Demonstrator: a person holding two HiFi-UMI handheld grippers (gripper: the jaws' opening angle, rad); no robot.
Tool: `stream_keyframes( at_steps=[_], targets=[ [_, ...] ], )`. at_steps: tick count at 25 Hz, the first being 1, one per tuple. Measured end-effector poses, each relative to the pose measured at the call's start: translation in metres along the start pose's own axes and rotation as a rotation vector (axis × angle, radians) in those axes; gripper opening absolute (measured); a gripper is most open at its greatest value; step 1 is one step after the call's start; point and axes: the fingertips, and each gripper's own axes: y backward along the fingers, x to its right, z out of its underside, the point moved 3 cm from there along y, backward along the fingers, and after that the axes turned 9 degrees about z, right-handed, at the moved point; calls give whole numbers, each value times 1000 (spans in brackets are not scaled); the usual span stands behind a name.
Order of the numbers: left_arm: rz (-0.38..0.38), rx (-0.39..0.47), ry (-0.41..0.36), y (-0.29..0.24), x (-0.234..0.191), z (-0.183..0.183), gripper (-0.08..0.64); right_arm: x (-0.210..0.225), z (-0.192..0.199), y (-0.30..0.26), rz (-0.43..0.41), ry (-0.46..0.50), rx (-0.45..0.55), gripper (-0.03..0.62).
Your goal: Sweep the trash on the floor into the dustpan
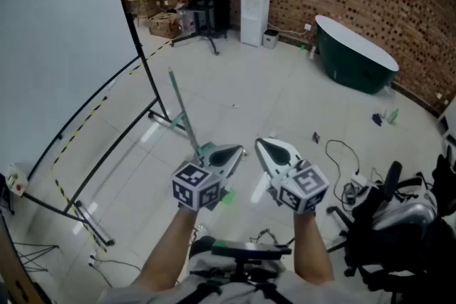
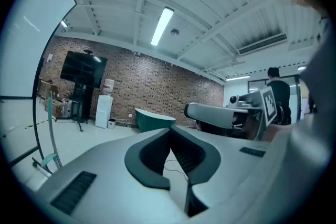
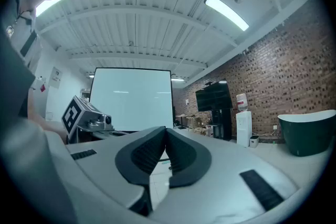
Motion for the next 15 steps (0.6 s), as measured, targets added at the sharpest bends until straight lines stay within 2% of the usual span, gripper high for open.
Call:
stream_keyframes(
  at_steps=[10, 15],
  targets=[
    [-34, -29, 5, -4, -9, 6, 5, 7, 6, -10, -36, -18, -12, 0],
    [-87, -39, 31, 10, -41, 14, 6, 3, 16, -40, -73, -36, -34, 0]
  ],
)
